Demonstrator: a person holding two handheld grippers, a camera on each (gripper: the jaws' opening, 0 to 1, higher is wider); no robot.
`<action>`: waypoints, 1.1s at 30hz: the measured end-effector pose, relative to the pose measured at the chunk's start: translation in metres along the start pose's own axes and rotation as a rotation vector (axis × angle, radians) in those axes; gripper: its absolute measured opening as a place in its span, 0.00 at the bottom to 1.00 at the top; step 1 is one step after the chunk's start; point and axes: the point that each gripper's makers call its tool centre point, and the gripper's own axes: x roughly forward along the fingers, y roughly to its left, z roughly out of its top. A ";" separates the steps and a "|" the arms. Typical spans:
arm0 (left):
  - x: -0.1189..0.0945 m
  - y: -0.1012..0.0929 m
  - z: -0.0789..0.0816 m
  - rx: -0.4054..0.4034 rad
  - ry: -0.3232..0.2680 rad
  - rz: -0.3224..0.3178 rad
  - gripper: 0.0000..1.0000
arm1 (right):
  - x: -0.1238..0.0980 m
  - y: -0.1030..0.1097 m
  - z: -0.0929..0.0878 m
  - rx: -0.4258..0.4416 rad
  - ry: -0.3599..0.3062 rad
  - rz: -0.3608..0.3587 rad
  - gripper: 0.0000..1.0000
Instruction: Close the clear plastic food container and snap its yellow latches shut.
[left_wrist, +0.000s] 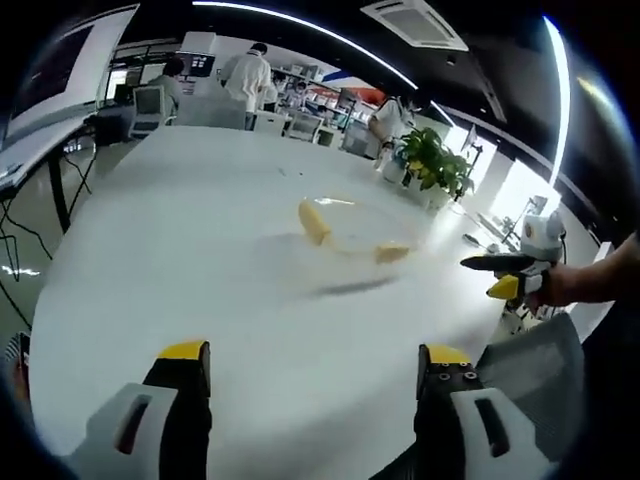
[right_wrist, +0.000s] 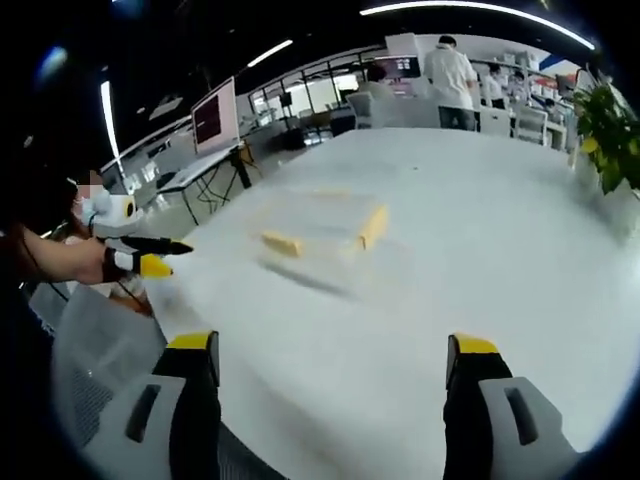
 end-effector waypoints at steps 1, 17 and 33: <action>-0.002 0.000 0.001 -0.002 -0.003 0.004 0.81 | -0.001 0.001 -0.001 0.003 -0.001 0.000 0.92; -0.026 -0.026 -0.007 0.022 -0.070 0.018 0.81 | -0.032 0.028 0.004 0.100 -0.190 0.056 0.95; -0.021 -0.040 -0.007 0.183 -0.091 -0.013 0.83 | -0.027 0.038 0.003 -0.052 -0.182 0.065 0.97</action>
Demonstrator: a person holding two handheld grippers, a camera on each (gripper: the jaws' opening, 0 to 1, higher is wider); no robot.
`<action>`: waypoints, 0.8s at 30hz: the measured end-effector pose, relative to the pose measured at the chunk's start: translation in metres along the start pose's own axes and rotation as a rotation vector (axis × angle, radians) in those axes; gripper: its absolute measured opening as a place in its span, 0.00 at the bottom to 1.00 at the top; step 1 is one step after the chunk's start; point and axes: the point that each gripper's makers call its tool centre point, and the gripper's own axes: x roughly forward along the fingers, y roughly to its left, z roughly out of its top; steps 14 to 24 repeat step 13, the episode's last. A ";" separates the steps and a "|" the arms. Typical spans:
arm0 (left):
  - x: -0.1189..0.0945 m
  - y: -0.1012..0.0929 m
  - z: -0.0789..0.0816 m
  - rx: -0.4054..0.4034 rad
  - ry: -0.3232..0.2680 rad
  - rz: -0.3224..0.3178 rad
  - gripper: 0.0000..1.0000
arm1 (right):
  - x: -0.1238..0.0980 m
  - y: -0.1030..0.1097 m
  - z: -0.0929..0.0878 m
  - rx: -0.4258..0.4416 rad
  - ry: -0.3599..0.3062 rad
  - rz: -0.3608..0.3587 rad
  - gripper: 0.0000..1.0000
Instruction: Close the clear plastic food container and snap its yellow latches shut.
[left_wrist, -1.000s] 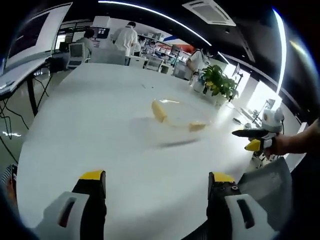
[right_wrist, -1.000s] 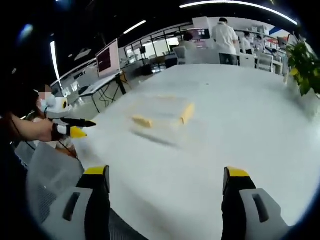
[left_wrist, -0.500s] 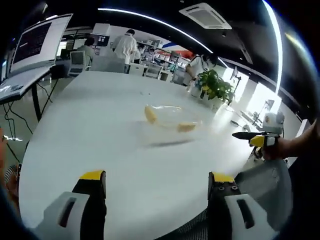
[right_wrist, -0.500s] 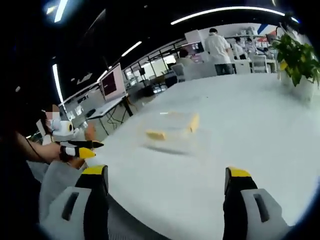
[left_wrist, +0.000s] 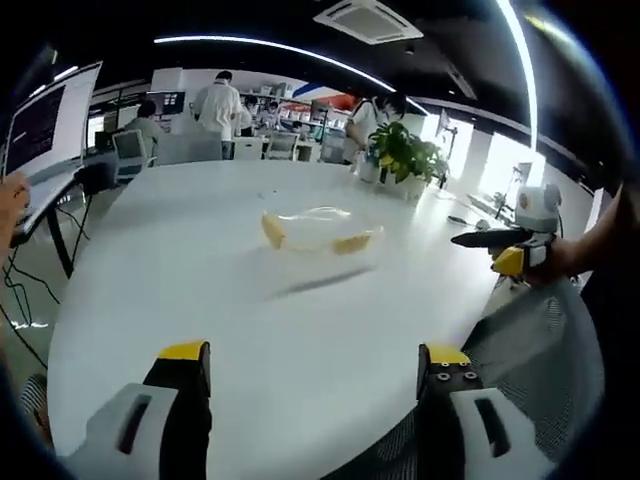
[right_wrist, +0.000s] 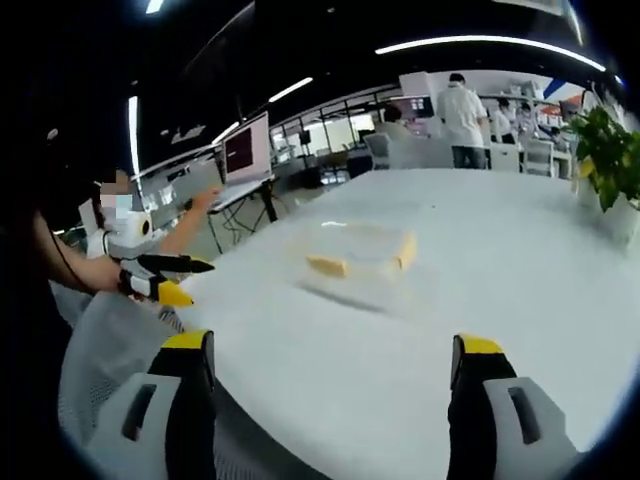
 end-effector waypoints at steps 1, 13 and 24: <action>0.000 0.001 0.000 -0.003 0.000 0.001 0.83 | 0.000 0.000 -0.001 -0.007 0.005 -0.002 0.97; 0.001 -0.006 -0.020 -0.006 0.090 -0.028 0.82 | 0.003 0.003 -0.017 -0.046 0.089 0.001 0.93; 0.001 -0.006 -0.020 -0.006 0.090 -0.028 0.82 | 0.003 0.003 -0.017 -0.046 0.089 0.001 0.93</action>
